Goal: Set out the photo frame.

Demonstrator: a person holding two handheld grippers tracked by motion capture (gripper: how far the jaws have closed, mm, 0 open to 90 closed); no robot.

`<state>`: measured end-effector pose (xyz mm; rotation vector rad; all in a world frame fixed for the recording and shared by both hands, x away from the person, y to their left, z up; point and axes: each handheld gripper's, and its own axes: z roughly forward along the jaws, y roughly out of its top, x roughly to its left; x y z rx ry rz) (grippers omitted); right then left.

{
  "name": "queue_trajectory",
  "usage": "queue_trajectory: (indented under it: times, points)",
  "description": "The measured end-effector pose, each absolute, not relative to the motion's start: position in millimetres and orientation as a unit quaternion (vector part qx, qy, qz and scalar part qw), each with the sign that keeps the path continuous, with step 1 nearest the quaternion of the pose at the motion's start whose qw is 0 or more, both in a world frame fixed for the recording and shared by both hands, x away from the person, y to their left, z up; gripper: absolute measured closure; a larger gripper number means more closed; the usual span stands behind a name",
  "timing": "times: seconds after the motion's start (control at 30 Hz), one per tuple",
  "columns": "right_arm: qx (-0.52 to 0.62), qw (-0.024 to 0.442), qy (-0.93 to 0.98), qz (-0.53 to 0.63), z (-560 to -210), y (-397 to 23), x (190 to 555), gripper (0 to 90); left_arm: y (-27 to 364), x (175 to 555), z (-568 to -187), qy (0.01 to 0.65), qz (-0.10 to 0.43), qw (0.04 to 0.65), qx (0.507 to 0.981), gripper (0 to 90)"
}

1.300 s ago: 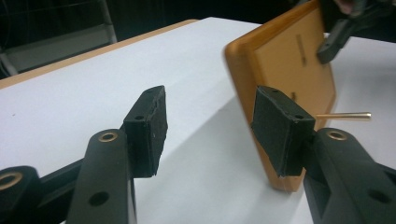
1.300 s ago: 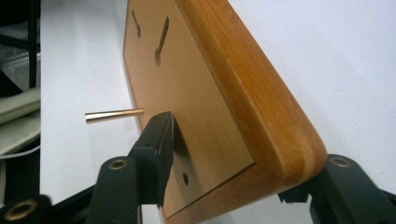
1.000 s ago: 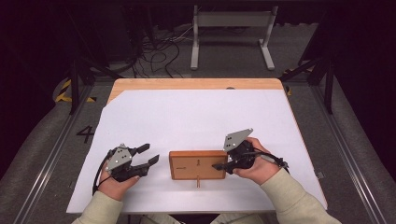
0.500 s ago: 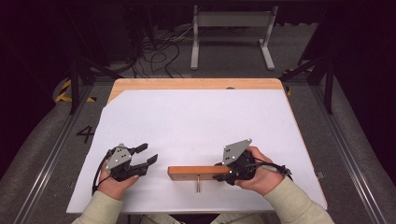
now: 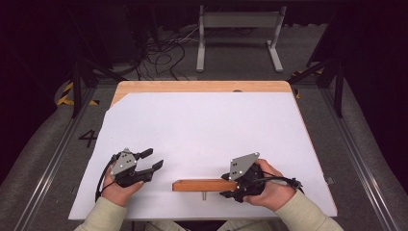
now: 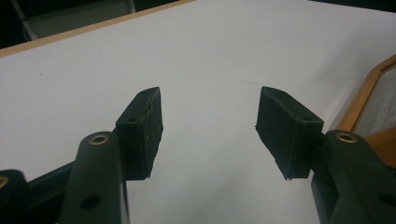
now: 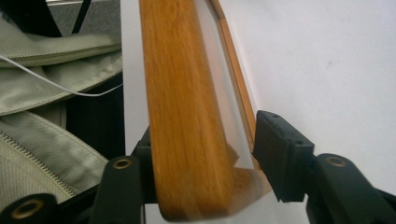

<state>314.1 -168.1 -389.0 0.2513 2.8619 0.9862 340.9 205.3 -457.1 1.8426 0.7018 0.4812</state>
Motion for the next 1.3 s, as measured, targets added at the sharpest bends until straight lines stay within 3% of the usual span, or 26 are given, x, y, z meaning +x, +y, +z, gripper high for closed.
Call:
queue_trajectory:
  times: [0.3, 0.4, 0.43, 0.53, 0.87, 1.3]
  points:
    - [0.141, 0.059, 0.933, 0.325, -403, -200, 314, 45.2, 205, 341, -457, 0.292, 0.203, 0.524, 0.774, 41.5]
    - [0.160, 0.049, 0.932, 0.321, -413, -209, 312, 53.6, 204, 341, -457, 0.292, 0.203, 0.523, 0.775, 41.6]
    - [0.167, 0.040, 0.933, 0.317, -418, -212, 312, 62.8, 204, 341, -457, 0.293, 0.203, 0.520, 0.776, 41.5]
    - [0.166, 0.031, 0.936, 0.309, -426, -213, 310, 72.9, 204, 342, -458, 0.296, 0.204, 0.516, 0.777, 41.4]
    - [0.151, 0.016, 0.936, 0.317, -443, -206, 312, 90.0, 204, 342, -458, 0.298, 0.204, 0.511, 0.780, 41.2]
    - [0.147, 0.010, 0.928, 0.341, -446, -196, 312, 90.0, 204, 342, -458, 0.300, 0.205, 0.509, 0.780, 41.4]
